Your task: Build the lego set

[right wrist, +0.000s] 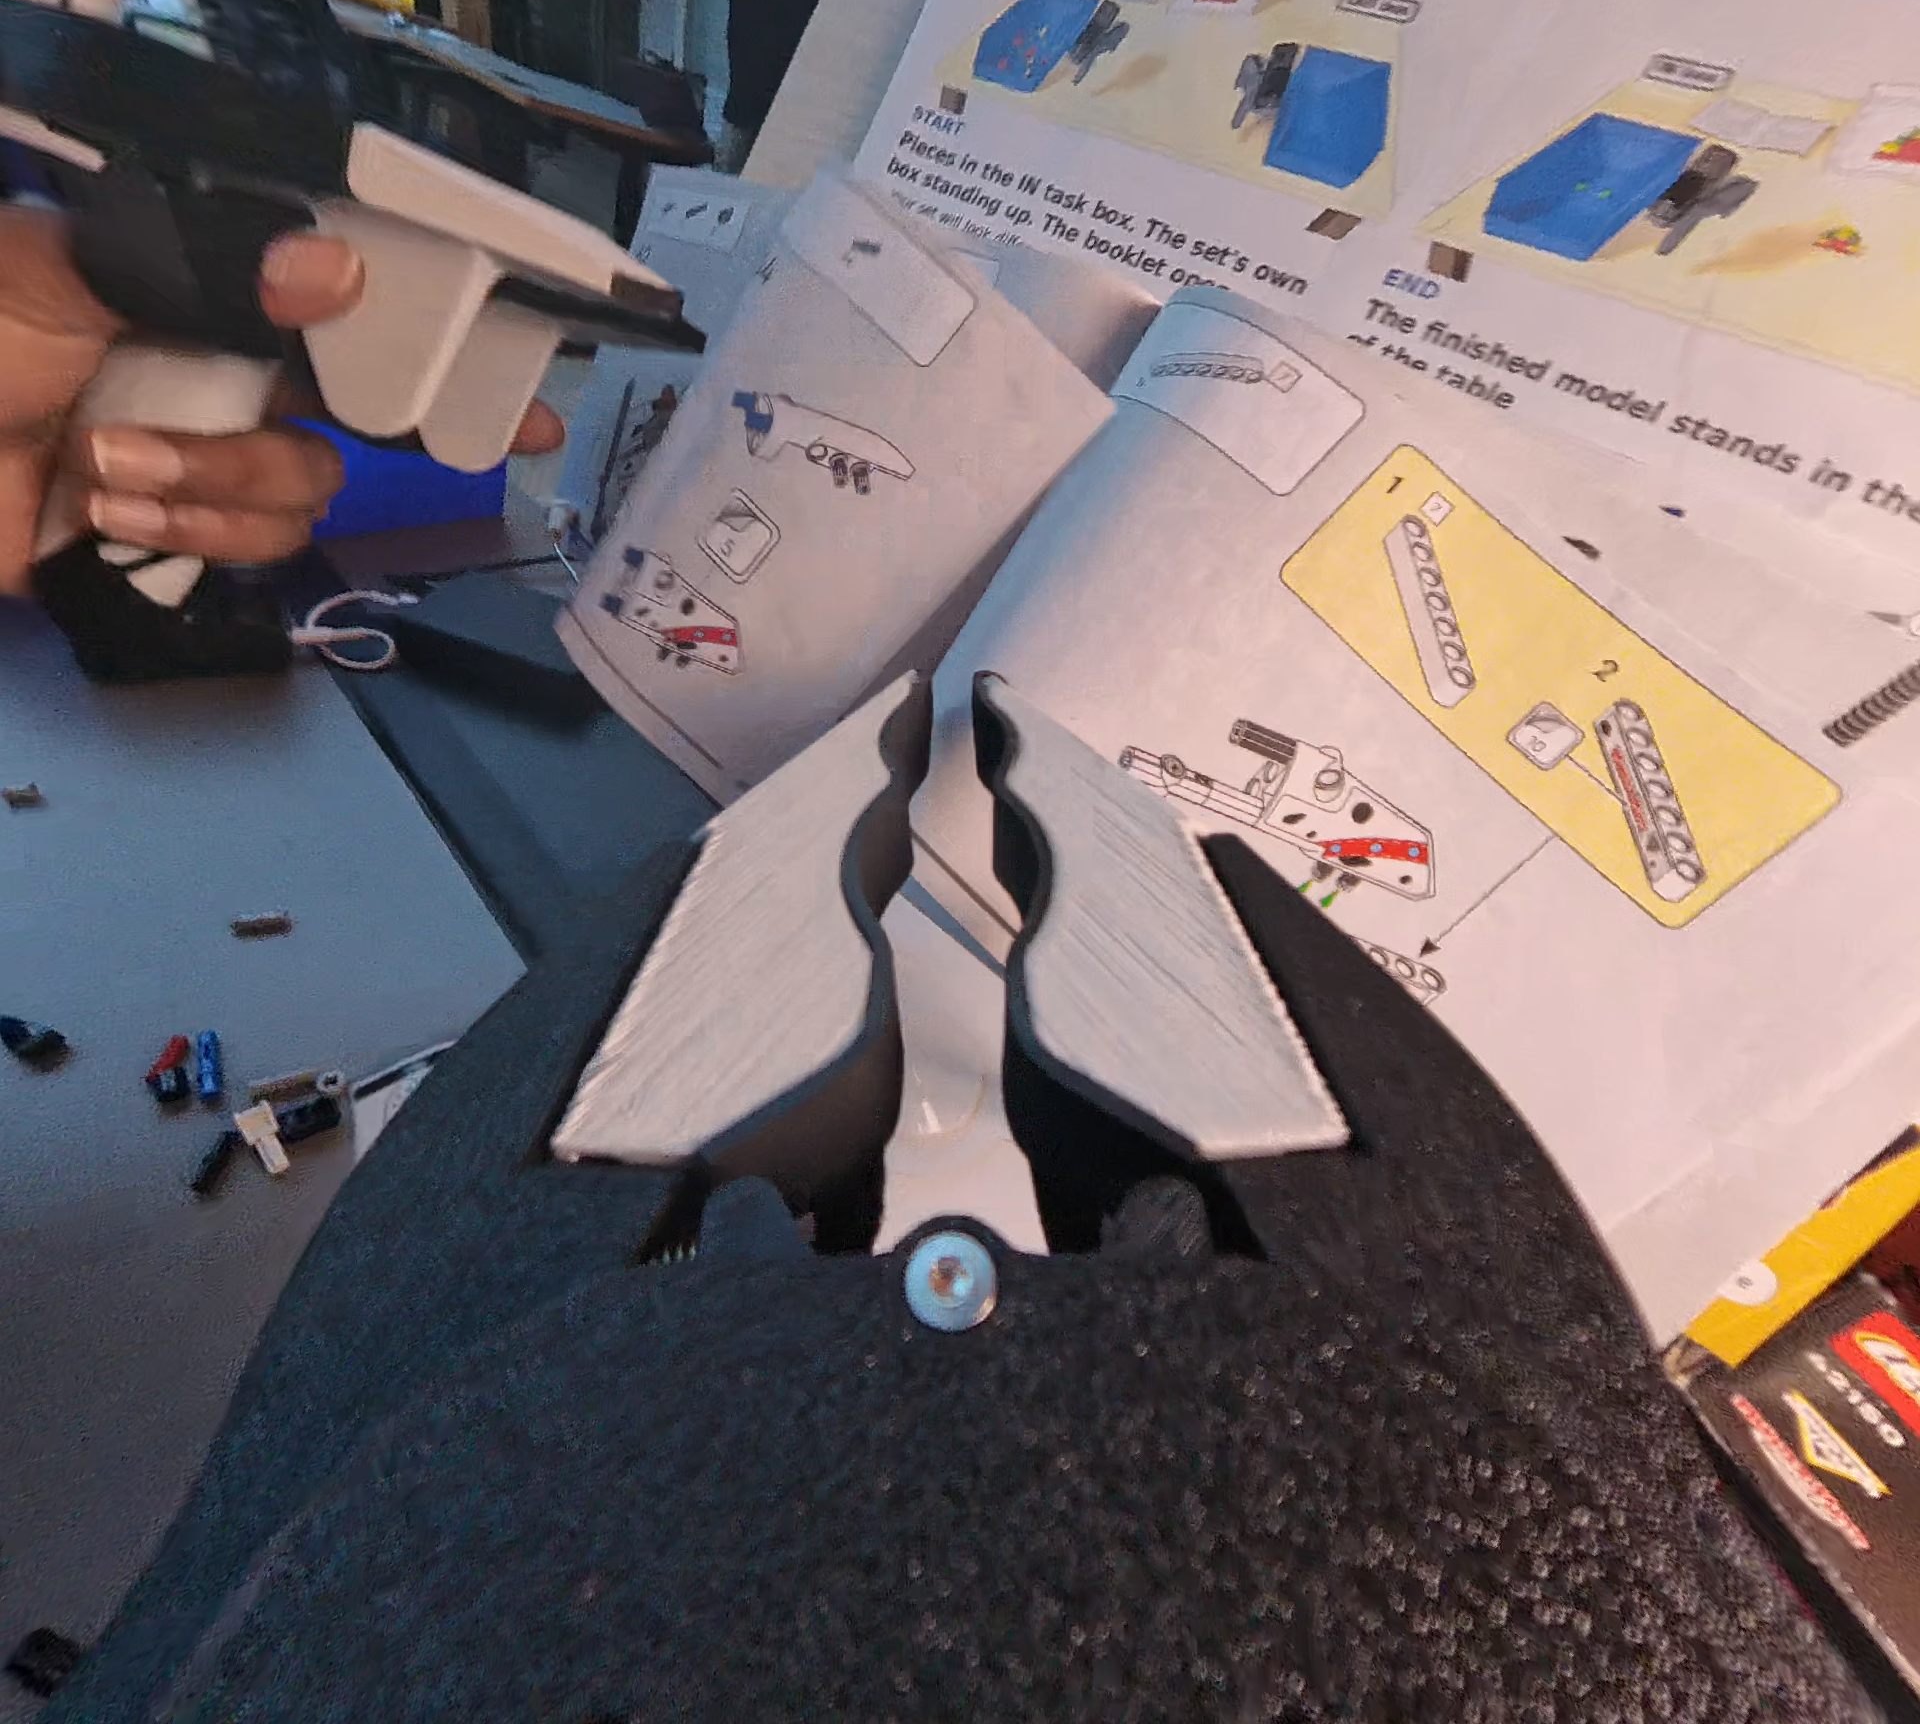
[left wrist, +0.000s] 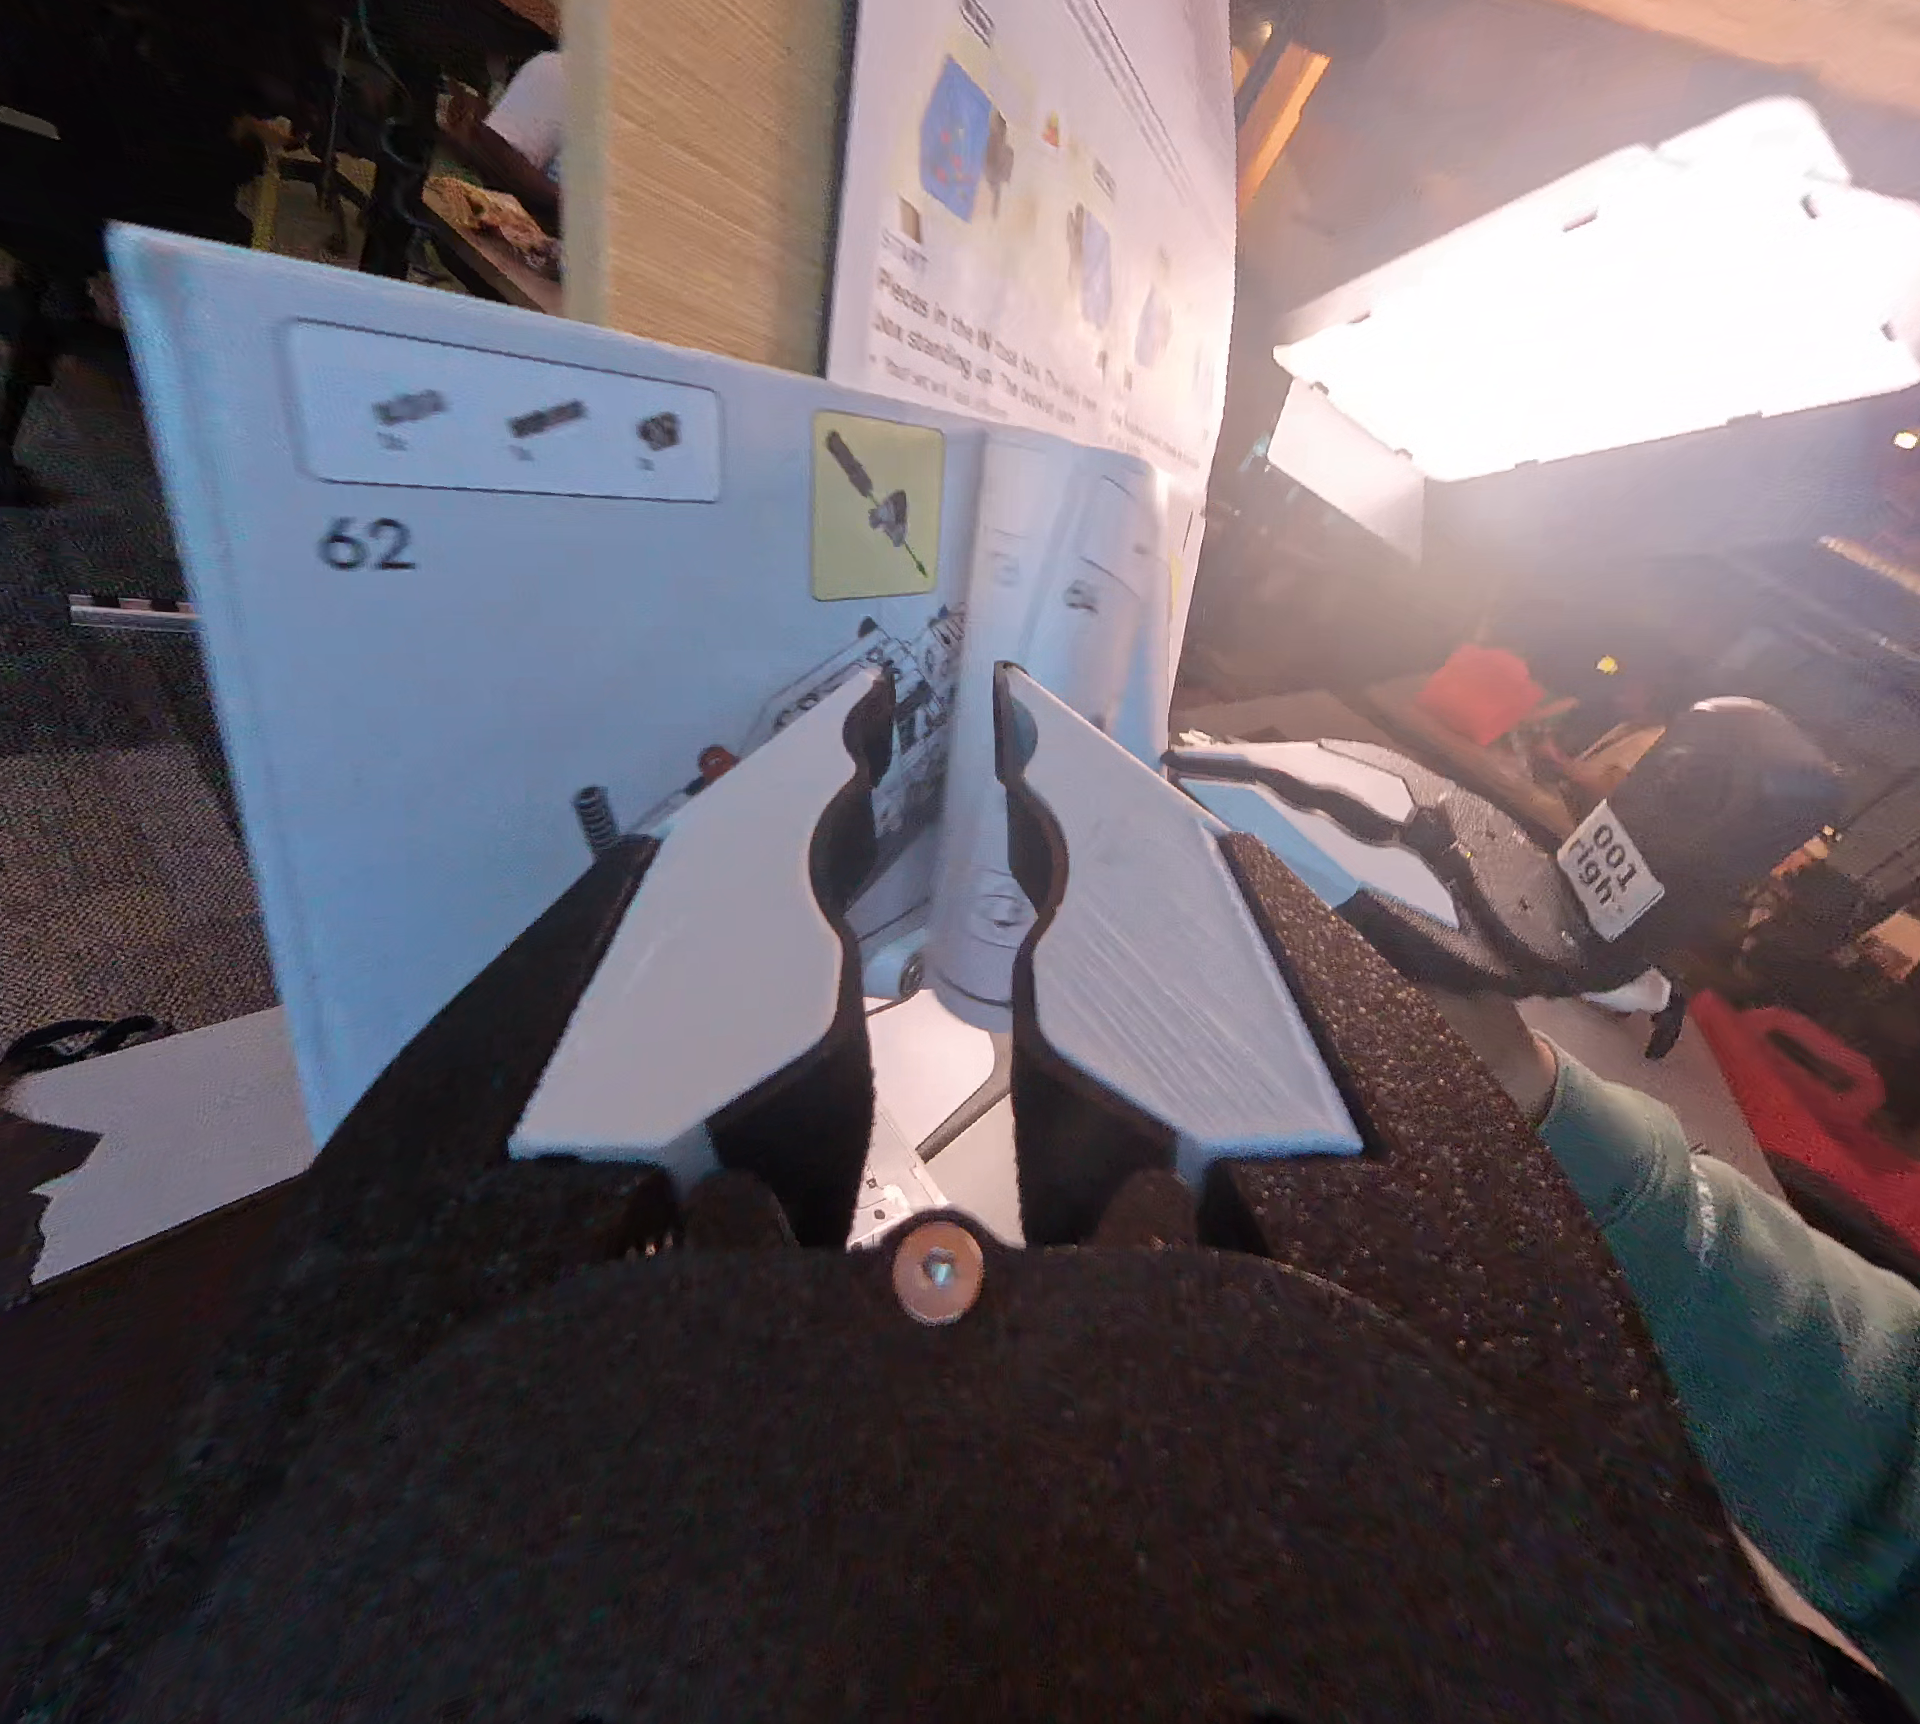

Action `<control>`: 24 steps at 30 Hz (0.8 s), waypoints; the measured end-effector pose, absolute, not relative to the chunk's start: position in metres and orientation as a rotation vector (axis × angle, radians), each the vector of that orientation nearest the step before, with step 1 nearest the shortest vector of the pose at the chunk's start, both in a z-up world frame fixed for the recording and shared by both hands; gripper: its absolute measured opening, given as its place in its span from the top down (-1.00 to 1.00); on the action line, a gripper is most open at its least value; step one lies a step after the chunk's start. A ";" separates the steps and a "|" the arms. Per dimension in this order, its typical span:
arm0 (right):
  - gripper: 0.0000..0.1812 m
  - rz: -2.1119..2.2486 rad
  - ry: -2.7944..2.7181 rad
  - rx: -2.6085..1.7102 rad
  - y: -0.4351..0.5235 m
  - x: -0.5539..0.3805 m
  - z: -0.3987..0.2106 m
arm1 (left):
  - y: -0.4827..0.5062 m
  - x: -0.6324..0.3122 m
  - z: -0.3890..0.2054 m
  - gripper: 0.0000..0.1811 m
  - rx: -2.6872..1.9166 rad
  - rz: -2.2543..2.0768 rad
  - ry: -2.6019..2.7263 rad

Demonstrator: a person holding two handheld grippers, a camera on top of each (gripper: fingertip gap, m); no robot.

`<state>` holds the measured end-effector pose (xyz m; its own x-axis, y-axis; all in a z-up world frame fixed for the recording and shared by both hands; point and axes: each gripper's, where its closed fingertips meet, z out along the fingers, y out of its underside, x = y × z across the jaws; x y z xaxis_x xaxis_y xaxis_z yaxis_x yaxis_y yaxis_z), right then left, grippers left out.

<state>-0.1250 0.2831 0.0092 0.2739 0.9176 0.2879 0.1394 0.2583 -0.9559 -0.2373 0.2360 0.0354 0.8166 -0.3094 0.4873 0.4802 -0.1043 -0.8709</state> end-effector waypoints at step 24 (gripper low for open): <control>0.41 0.516 -0.955 -1.505 0.325 -0.134 -0.001 | 0.226 -0.237 -0.012 0.68 -1.839 -0.133 -0.067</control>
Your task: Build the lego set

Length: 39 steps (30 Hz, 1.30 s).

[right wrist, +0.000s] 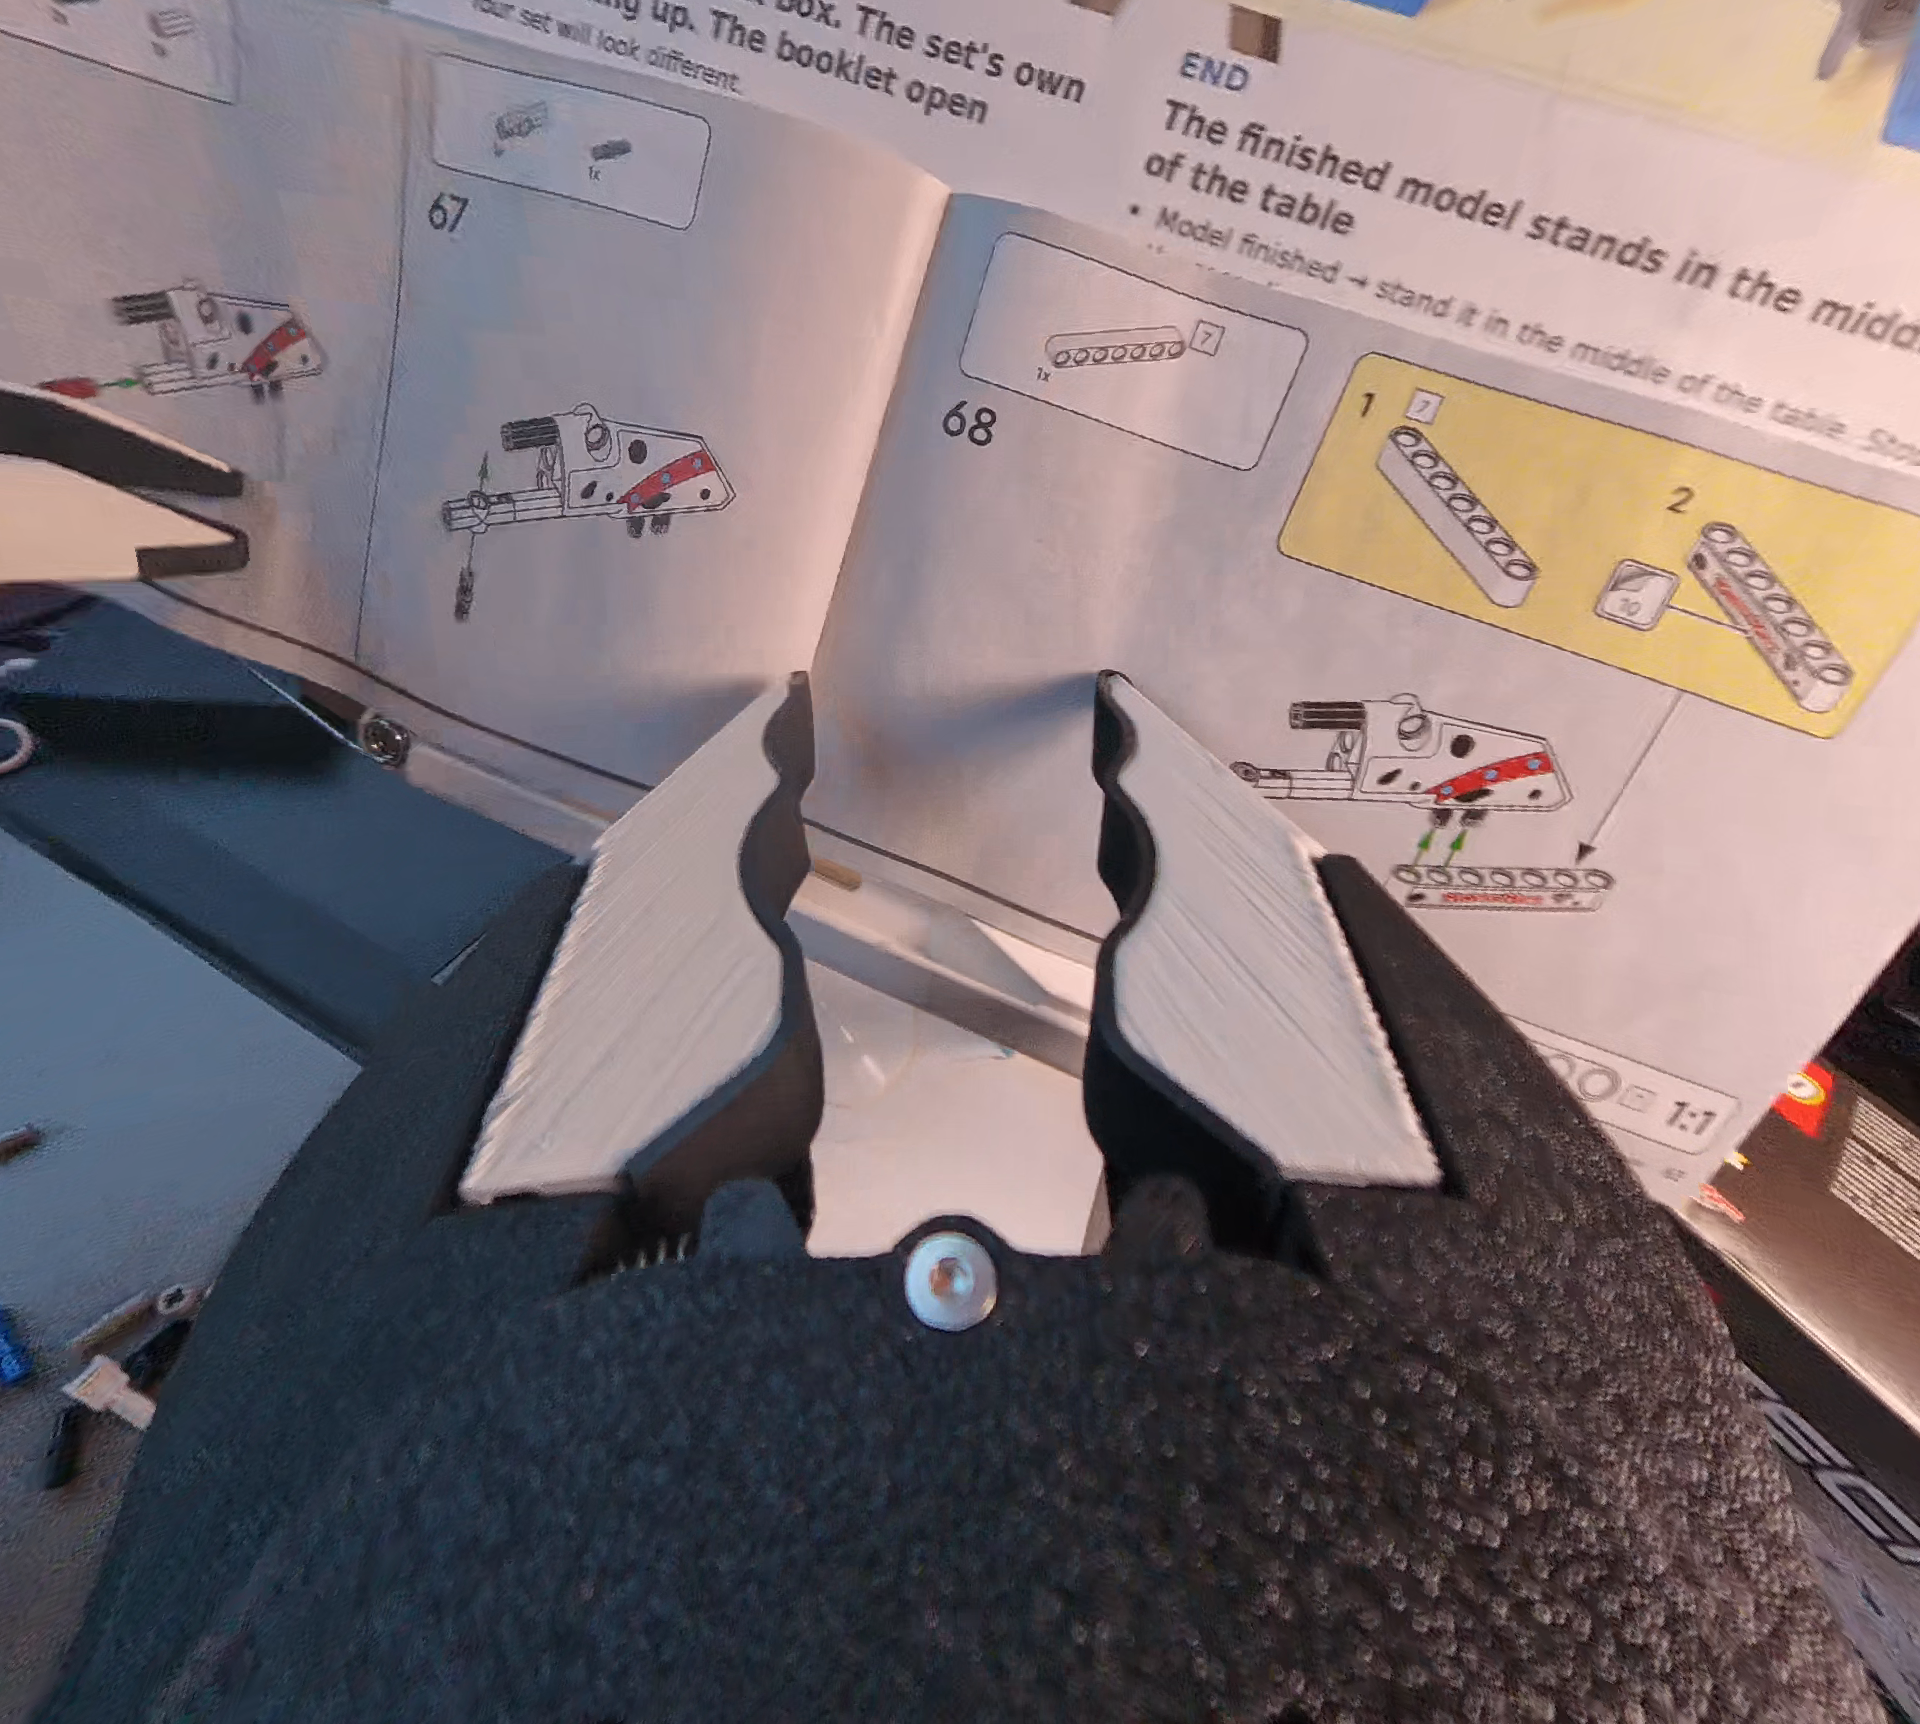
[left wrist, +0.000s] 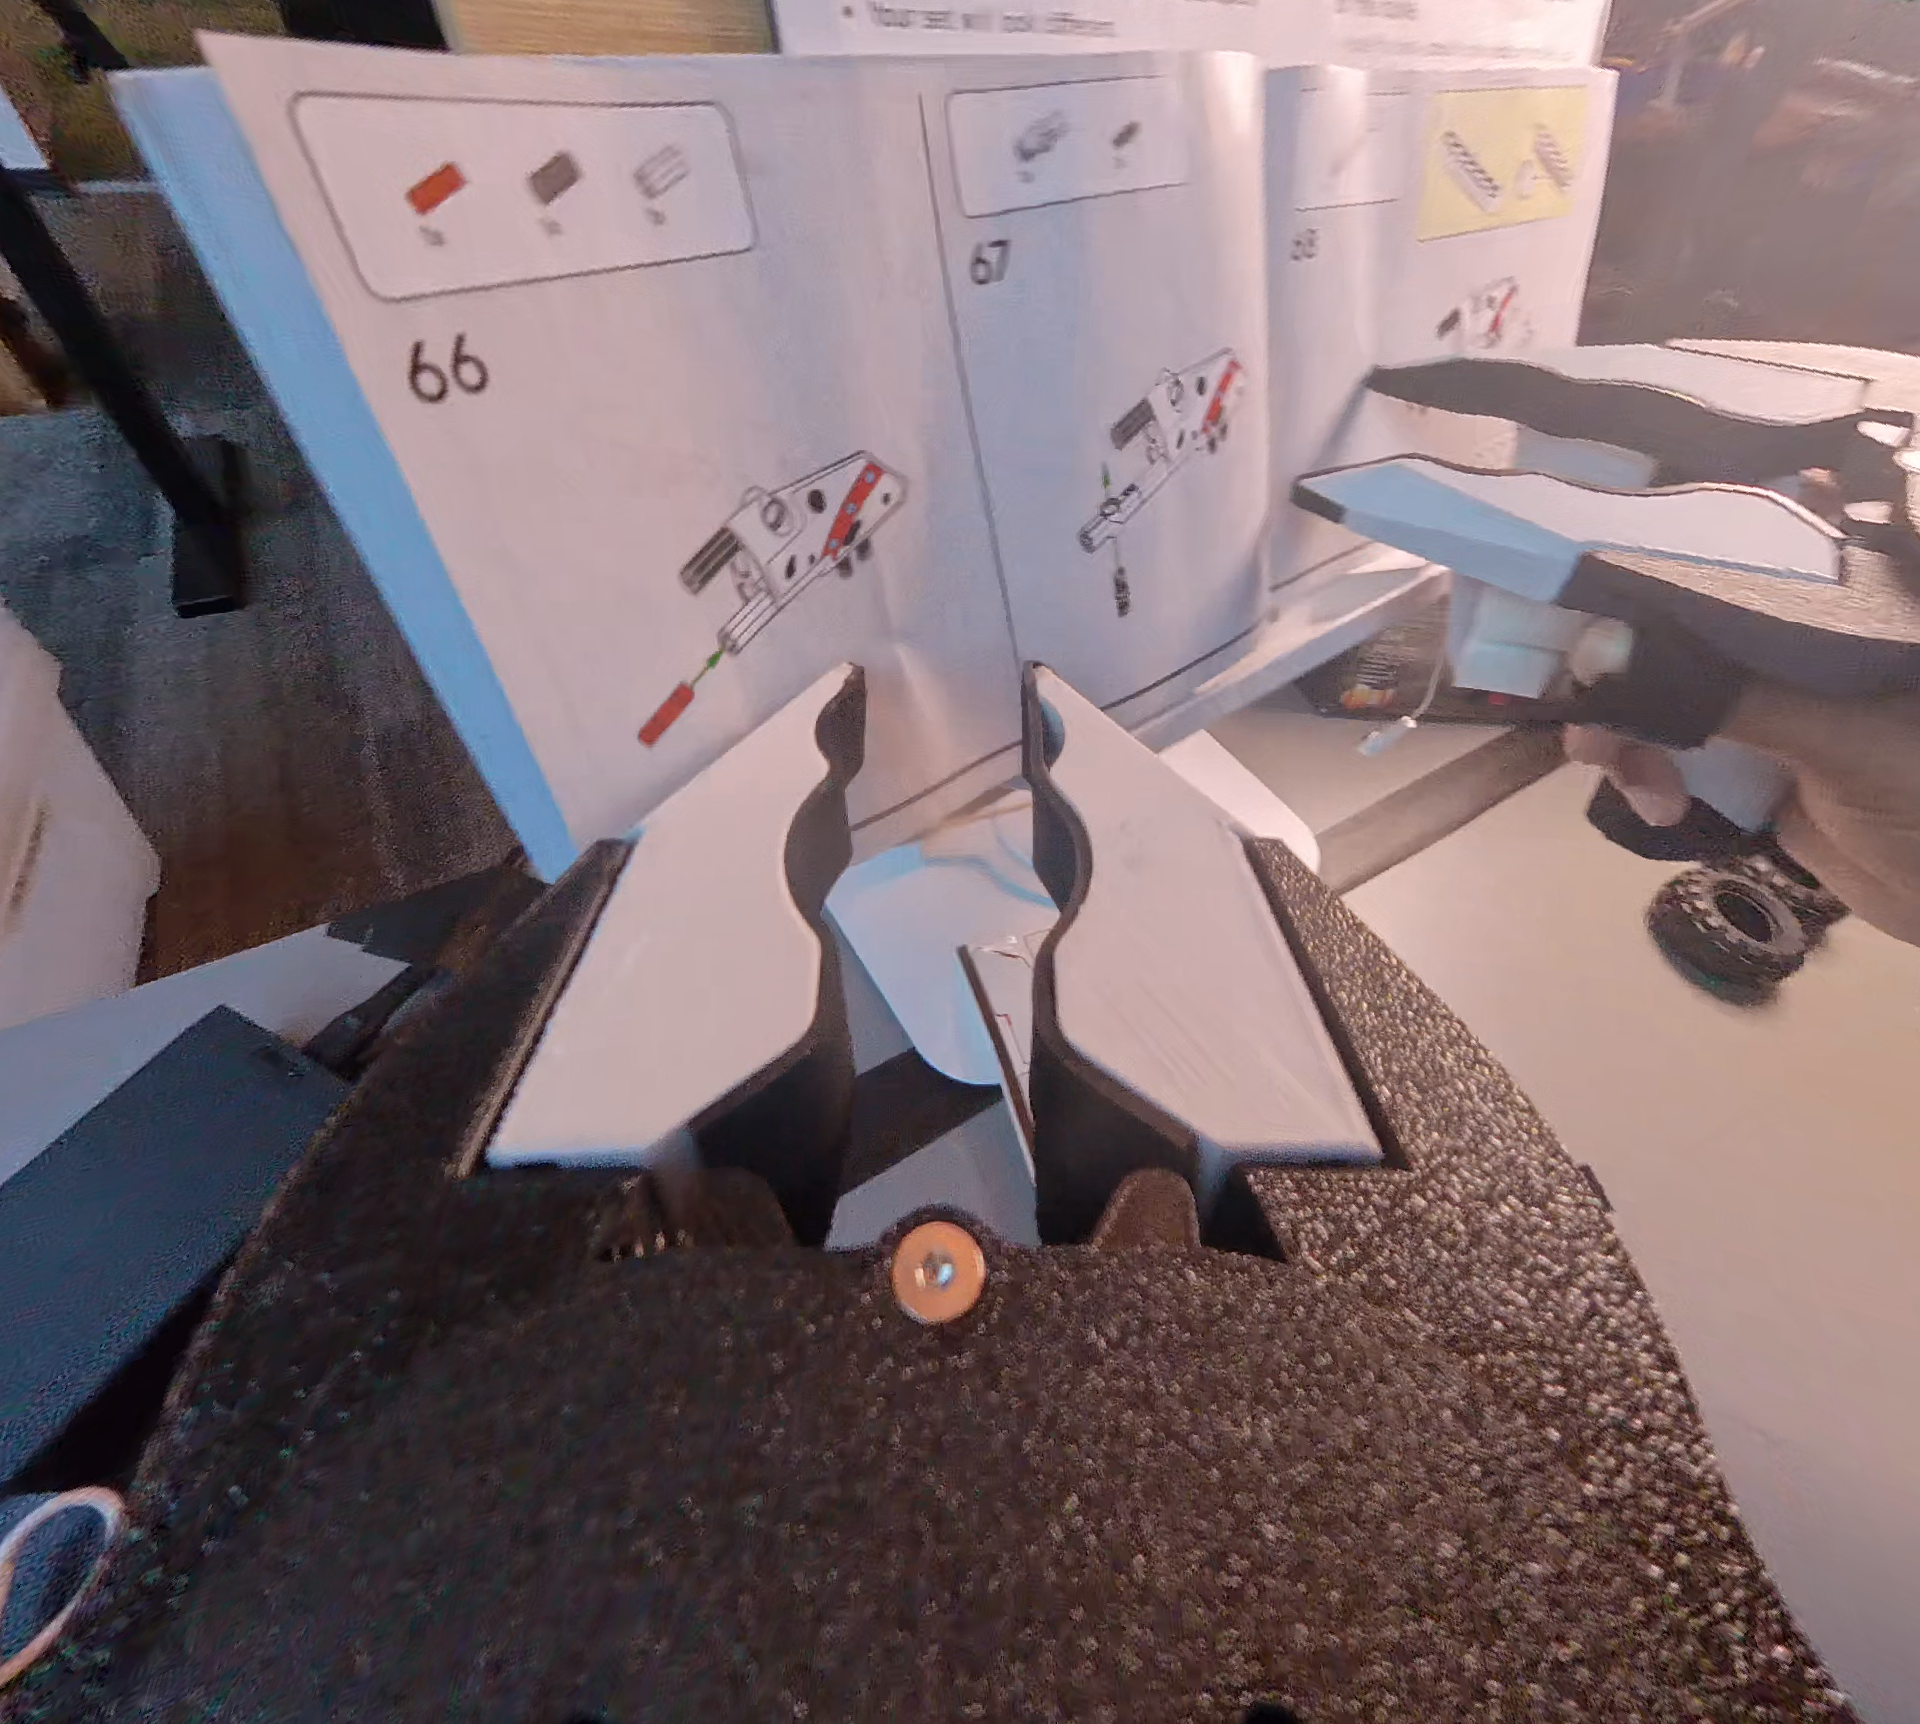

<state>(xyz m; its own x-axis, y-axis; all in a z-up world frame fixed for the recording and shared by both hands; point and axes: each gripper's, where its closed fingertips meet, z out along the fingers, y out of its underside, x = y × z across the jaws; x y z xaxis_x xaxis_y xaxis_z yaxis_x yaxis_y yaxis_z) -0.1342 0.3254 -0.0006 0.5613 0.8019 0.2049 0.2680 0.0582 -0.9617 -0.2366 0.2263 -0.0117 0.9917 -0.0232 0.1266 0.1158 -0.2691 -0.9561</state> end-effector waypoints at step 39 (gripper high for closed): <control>0.23 0.231 -0.967 -1.274 0.322 -0.168 0.025 | 0.209 -0.224 -0.070 0.72 -1.168 -1.154 -0.757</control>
<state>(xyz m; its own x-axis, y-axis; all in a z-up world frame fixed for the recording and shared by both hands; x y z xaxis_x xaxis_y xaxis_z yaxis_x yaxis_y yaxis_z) -0.1679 0.3221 0.0247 0.6047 0.6358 0.4796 0.3502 0.3286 -0.8771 -0.2241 0.2089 -0.0698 0.2803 -0.2861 0.9163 0.9544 -0.0188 -0.2979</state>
